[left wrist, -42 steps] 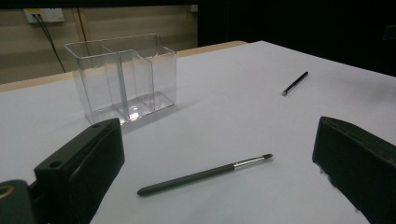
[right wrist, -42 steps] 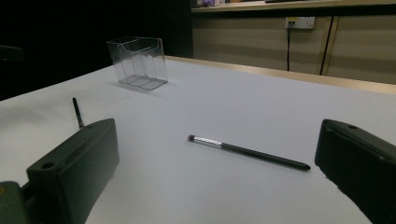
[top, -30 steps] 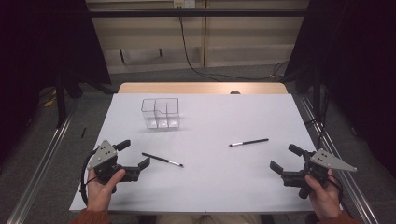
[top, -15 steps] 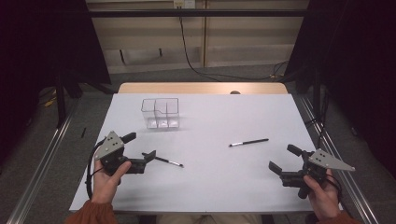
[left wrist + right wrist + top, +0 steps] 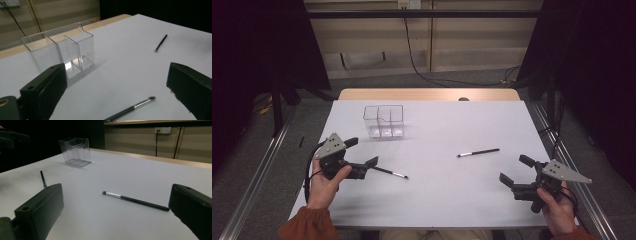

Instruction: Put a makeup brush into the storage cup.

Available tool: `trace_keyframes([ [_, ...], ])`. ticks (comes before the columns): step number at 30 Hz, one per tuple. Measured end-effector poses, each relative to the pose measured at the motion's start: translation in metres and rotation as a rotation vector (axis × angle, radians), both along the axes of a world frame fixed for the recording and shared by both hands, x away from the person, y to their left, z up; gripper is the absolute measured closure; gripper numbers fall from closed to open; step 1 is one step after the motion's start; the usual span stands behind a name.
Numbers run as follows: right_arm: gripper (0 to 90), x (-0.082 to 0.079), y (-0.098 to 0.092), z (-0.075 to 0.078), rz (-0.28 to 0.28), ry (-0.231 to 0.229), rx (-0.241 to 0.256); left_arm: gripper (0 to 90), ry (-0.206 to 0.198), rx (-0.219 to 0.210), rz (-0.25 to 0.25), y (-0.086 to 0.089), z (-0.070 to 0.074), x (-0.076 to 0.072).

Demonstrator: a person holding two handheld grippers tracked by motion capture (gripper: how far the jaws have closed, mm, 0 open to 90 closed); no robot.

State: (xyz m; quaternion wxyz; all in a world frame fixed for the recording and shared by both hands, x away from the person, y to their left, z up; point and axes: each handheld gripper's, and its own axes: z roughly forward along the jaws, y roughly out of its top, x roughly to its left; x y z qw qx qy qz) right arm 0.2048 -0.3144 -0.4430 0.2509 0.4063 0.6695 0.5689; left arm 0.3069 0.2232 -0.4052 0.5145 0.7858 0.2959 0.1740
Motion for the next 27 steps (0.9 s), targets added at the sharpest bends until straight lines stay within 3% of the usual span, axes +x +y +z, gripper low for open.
trace_keyframes([
  [4, 0.0, 0.0, 0.0, 0.0, 0.002, 0.001, 0.0, 3.4, 0.063, 0.035, -0.039, -0.007, -0.002, 0.009],
  [17, 0.0, 0.001, 0.0, -0.001, 0.005, 0.004, -0.006, 3.8, 0.149, 0.224, -0.139, -0.029, 0.003, 0.023],
  [27, 0.0, 0.001, 0.001, -0.001, 0.01, 0.011, -0.008, 5.2, 0.198, 0.379, -0.209, -0.042, -0.002, 0.031],
])
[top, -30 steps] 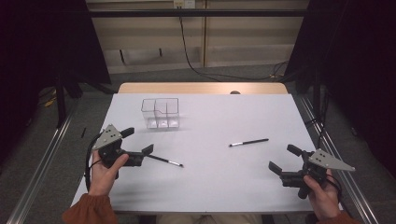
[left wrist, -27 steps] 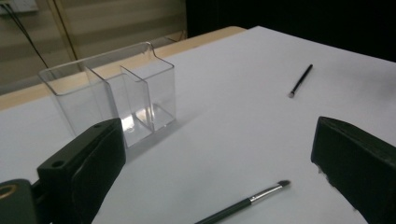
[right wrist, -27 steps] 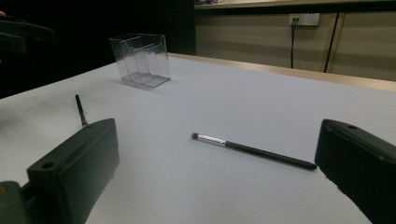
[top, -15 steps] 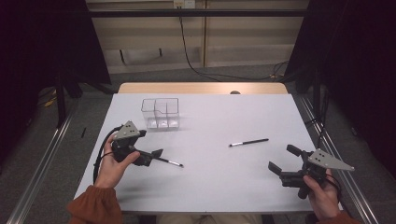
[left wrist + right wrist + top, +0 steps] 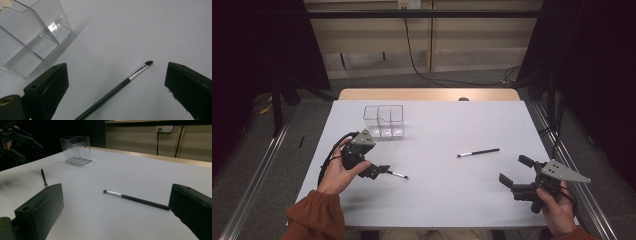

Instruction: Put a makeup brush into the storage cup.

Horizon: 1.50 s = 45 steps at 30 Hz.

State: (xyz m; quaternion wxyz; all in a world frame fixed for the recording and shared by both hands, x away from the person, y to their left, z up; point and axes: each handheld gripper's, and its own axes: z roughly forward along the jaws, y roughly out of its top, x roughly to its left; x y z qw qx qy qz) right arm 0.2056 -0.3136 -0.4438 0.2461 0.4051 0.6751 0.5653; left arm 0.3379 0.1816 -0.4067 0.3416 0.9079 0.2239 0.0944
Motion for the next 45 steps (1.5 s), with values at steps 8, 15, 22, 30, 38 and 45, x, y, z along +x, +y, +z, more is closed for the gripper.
trace_keyframes([
  [8, 0.0, 0.0, 0.0, 0.0, 0.0, 0.0, -0.002, 4.1, 0.052, 0.096, -0.077, -0.01, 0.001, 0.005],
  [15, 0.0, 0.0, 0.0, 0.0, 0.004, -0.004, -0.006, 11.4, 0.101, 0.16, -0.14, -0.019, -0.005, 0.009],
  [22, 0.0, 0.0, 0.0, 0.0, 0.004, -0.001, -0.006, 13.7, 0.162, 0.238, -0.192, -0.031, -0.009, 0.013],
  [30, 0.0, -0.001, 0.001, 0.0, 0.007, 0.003, -0.007, 10.7, 0.185, 0.321, -0.216, -0.041, -0.018, 0.016],
  [38, 0.0, -0.001, 0.001, 0.0, 0.012, 0.003, -0.007, 10.6, 0.207, 0.362, -0.218, -0.047, -0.027, 0.025],
  [45, 0.0, 0.0, 0.001, 0.0, 0.017, 0.002, -0.015, 29.5, 0.217, 0.397, -0.254, -0.047, -0.033, 0.033],
])
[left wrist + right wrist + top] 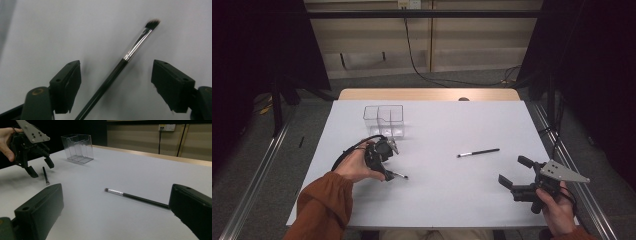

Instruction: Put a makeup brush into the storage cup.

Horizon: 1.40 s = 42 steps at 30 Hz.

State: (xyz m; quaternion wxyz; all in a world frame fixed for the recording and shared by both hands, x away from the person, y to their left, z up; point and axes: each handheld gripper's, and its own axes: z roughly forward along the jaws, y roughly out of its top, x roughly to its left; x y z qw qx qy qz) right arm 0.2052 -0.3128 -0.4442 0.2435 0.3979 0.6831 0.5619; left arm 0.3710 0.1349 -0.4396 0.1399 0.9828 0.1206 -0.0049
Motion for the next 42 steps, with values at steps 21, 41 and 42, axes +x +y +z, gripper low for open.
trace_keyframes([
  [21, 0.0, 0.001, 0.0, 0.0, 0.005, 0.004, -0.004, 53.8, 0.013, 0.043, -0.069, -0.011, -0.008, 0.002],
  [41, 0.0, 0.001, 0.002, -0.001, 0.015, 0.009, -0.009, 84.0, 0.013, 0.087, -0.091, -0.017, -0.007, 0.002],
  [42, 0.0, 0.0, 0.002, -0.001, 0.014, 0.013, -0.007, 84.1, 0.015, 0.086, -0.088, -0.017, -0.007, 0.002],
])
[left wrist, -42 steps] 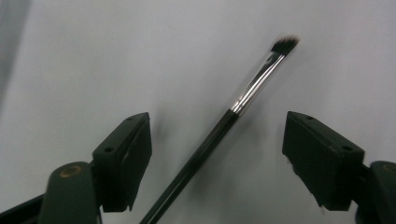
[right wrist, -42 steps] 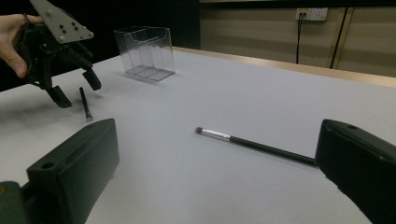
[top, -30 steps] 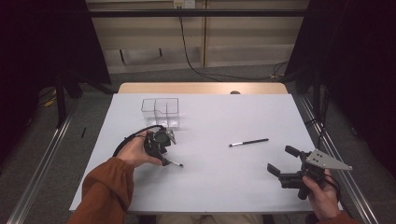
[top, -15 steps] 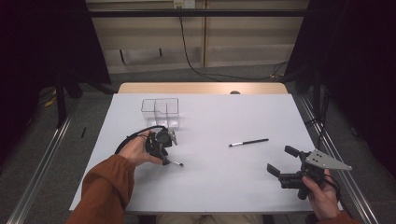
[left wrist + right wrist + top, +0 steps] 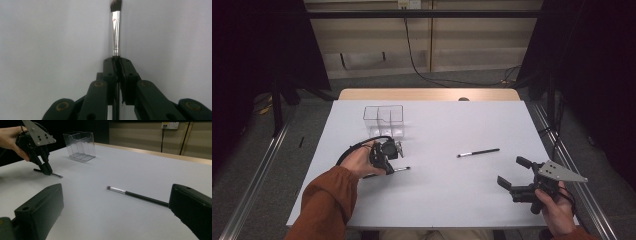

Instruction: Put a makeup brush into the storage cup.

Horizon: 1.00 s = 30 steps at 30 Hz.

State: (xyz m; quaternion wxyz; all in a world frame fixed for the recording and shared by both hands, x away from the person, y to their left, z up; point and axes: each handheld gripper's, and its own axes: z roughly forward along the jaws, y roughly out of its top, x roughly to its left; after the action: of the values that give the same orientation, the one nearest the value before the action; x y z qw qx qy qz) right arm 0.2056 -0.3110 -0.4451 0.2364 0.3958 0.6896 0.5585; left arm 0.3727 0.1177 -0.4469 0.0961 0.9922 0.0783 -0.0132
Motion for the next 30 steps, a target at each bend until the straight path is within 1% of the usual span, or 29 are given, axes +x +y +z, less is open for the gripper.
trace_keyframes([
  [4, 0.0, 0.0, 0.0, 0.0, -0.001, 0.0, -0.001, 84.1, 0.015, -0.01, 0.008, 0.002, 0.0, 0.002],
  [5, 0.0, 0.0, 0.0, 0.0, 0.0, 0.0, -0.001, 84.1, 0.018, -0.018, 0.011, 0.003, 0.0, 0.002],
  [10, 0.0, 0.0, -0.001, 0.0, -0.002, -0.002, -0.001, 84.1, 0.017, -0.036, 0.037, 0.006, 0.001, 0.002],
  [11, 0.0, 0.0, -0.001, 0.0, -0.002, -0.003, -0.003, 84.2, 0.014, -0.048, 0.05, 0.007, 0.001, 0.002],
  [14, 0.0, 0.0, 0.0, 0.0, -0.002, 0.0, -0.004, 84.2, 0.027, -0.054, 0.061, 0.009, 0.002, 0.003],
  [15, 0.0, 0.0, -0.001, 0.0, -0.003, -0.002, -0.004, 84.2, 0.038, -0.069, 0.066, 0.01, 0.001, 0.004],
  [16, 0.0, 0.001, -0.001, 0.0, -0.004, -0.002, -0.004, 84.2, 0.03, -0.065, 0.07, 0.011, 0.002, 0.004],
  [18, 0.0, 0.001, -0.001, 0.0, -0.005, -0.001, -0.003, 84.2, 0.023, -0.074, 0.083, 0.012, 0.002, 0.004],
  [19, 0.0, 0.001, -0.001, 0.0, -0.006, -0.001, -0.002, 84.2, 0.009, -0.077, 0.089, 0.014, 0.002, 0.005],
  [21, 0.0, 0.001, -0.001, 0.0, -0.007, -0.001, -0.001, 84.2, 0.007, -0.088, 0.104, 0.016, 0.003, 0.006],
  [22, 0.0, 0.0, -0.001, 0.0, -0.007, 0.001, 0.0, 84.2, 0.0, -0.1, 0.115, 0.017, 0.004, 0.006],
  [26, 0.0, 0.0, -0.002, 0.0, -0.008, 0.0, 0.003, 84.2, 0.0, -0.155, 0.151, 0.022, 0.01, 0.006],
  [27, 0.0, 0.0, -0.002, 0.0, -0.009, 0.002, 0.005, 84.2, -0.008, -0.169, 0.161, 0.024, 0.012, 0.007],
  [28, 0.0, 0.0, -0.002, 0.0, -0.009, 0.002, 0.005, 84.2, -0.007, -0.185, 0.165, 0.025, 0.013, 0.007],
  [29, 0.0, 0.0, -0.002, 0.0, -0.009, 0.0, 0.004, 84.2, -0.008, -0.196, 0.174, 0.026, 0.015, 0.008],
  [30, 0.0, 0.0, -0.002, 0.0, -0.008, 0.001, 0.003, 84.2, -0.017, -0.204, 0.183, 0.028, 0.016, 0.008],
])
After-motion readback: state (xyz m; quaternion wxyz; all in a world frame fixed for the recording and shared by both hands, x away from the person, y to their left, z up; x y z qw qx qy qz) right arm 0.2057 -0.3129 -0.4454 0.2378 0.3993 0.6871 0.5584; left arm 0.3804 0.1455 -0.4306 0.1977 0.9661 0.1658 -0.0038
